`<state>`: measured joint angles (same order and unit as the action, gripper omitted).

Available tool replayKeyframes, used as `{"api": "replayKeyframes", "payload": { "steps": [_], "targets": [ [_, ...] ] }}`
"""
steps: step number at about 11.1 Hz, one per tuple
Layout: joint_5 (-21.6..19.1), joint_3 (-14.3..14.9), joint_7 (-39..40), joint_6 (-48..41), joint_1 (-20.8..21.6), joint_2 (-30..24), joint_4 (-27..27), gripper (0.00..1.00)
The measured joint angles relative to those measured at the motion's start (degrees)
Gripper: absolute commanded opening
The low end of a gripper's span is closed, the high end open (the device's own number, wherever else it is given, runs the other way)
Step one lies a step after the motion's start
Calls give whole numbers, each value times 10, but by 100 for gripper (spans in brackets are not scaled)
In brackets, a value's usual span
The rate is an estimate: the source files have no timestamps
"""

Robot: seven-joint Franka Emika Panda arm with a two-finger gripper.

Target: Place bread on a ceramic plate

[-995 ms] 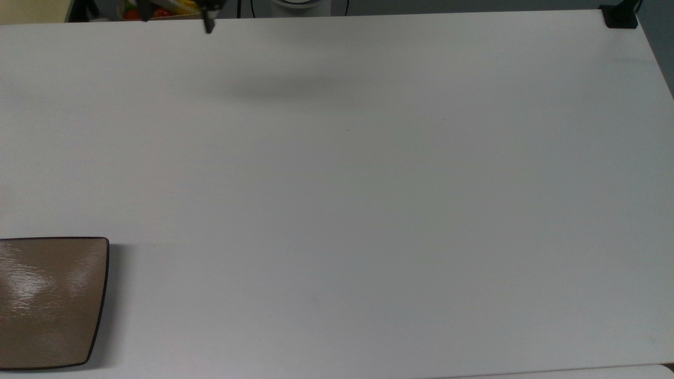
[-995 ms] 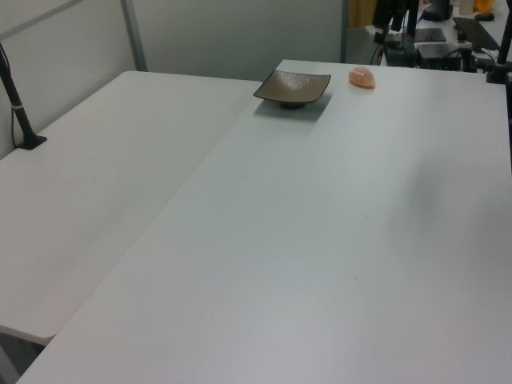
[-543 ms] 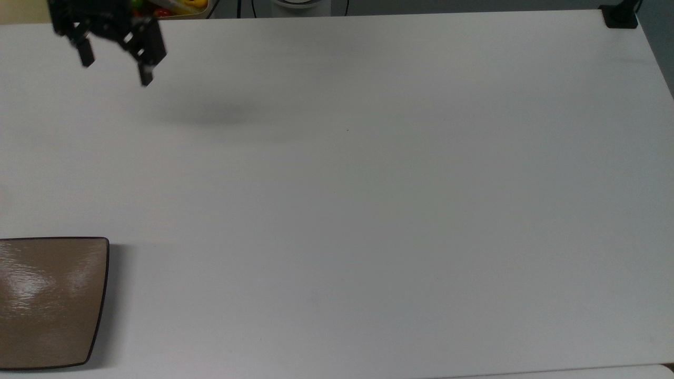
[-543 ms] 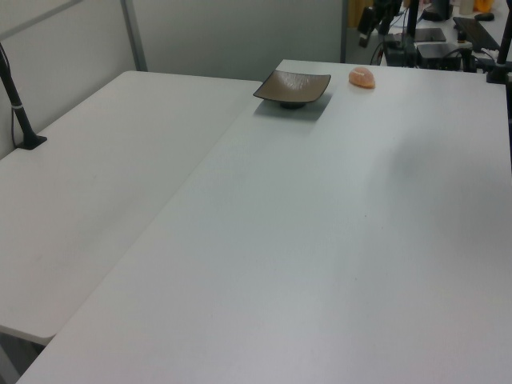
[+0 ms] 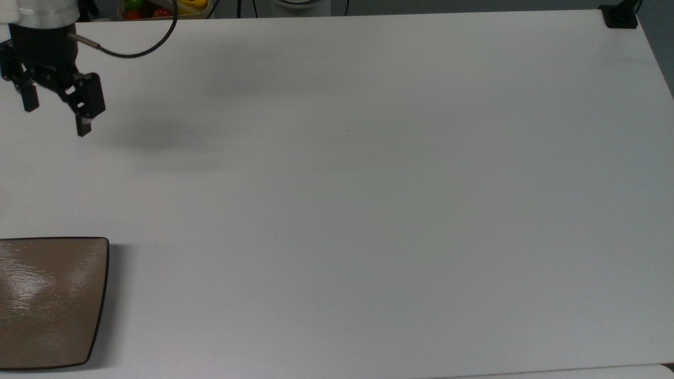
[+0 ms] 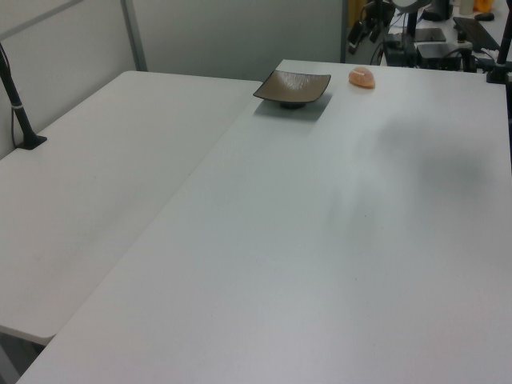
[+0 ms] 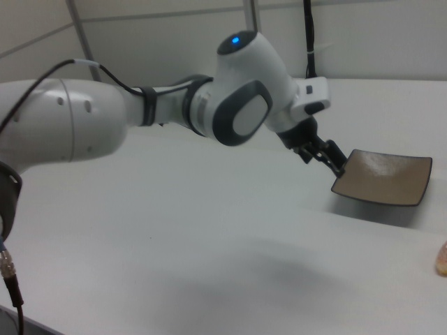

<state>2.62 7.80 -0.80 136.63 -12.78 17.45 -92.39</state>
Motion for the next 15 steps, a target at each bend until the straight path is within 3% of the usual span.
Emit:
{"api": "replayKeyframes", "payload": {
  "steps": [10,15],
  "targets": [
    [0,2,3,288,-107,171,27,100],
    [0,2,3,302,-124,273,124,100]
  ]
}}
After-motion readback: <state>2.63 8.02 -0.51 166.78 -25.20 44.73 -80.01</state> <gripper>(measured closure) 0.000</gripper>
